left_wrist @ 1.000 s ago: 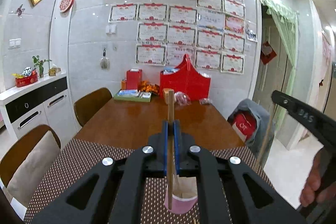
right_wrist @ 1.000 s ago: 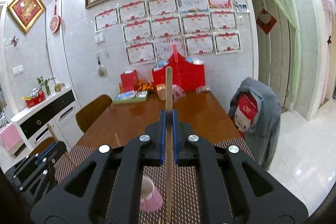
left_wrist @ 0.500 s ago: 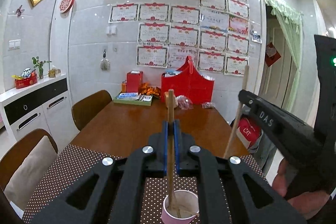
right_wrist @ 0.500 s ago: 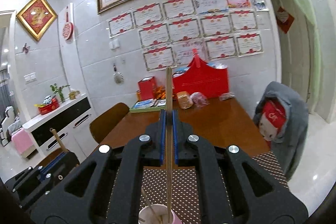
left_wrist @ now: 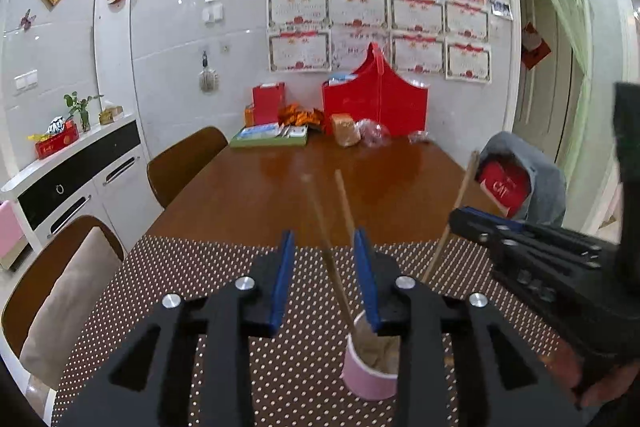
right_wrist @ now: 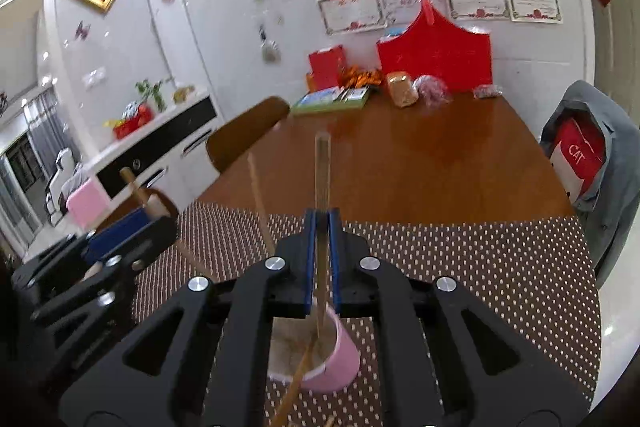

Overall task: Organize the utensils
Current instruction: 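Carry the chopstick with the right gripper and drop it into the pink cup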

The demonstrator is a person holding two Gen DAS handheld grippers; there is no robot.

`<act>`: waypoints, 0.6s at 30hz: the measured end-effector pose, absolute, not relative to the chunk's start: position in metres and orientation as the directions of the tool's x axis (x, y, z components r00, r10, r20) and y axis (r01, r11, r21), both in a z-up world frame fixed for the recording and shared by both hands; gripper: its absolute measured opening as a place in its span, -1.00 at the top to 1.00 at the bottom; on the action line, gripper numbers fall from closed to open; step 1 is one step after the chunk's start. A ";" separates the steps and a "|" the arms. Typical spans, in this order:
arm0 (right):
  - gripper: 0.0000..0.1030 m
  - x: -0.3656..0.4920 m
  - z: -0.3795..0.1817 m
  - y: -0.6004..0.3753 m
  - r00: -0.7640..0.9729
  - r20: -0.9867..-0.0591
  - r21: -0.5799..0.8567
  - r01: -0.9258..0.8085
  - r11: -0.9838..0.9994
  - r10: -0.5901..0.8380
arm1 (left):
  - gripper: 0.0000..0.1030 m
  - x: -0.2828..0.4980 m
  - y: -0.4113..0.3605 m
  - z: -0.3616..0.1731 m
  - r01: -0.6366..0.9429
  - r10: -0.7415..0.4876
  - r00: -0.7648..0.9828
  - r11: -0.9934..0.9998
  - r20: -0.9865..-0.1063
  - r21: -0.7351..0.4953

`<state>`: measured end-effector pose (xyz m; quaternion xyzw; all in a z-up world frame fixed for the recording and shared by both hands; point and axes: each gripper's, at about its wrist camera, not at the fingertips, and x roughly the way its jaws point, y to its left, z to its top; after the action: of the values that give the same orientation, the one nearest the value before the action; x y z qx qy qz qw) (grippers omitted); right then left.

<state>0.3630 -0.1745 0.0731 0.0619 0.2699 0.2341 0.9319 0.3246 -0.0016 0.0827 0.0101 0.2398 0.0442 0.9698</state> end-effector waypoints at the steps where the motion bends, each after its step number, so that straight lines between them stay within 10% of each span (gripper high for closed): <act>1: 0.48 0.358 0.073 -0.175 0.748 -0.476 0.233 -0.399 0.887 0.462 | 0.40 0.323 -0.001 0.080 -0.083 0.096 0.877 0.995 -0.470 0.048; 3: -0.12 0.349 0.075 -0.179 0.760 -0.464 0.230 -0.392 0.891 0.455 | 0.37 0.321 0.002 0.076 -0.082 0.097 0.872 0.995 -0.479 0.053; 18: -0.15 0.301 0.095 -0.193 0.795 -0.440 0.226 -0.351 0.908 0.417 | 0.22 0.281 0.005 0.091 -0.059 0.062 0.892 0.998 -0.448 0.021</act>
<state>0.3010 -0.1935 0.0950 0.0665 0.2474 0.2033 0.9450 0.2806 0.0046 0.0909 0.0032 0.2302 0.0312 0.9726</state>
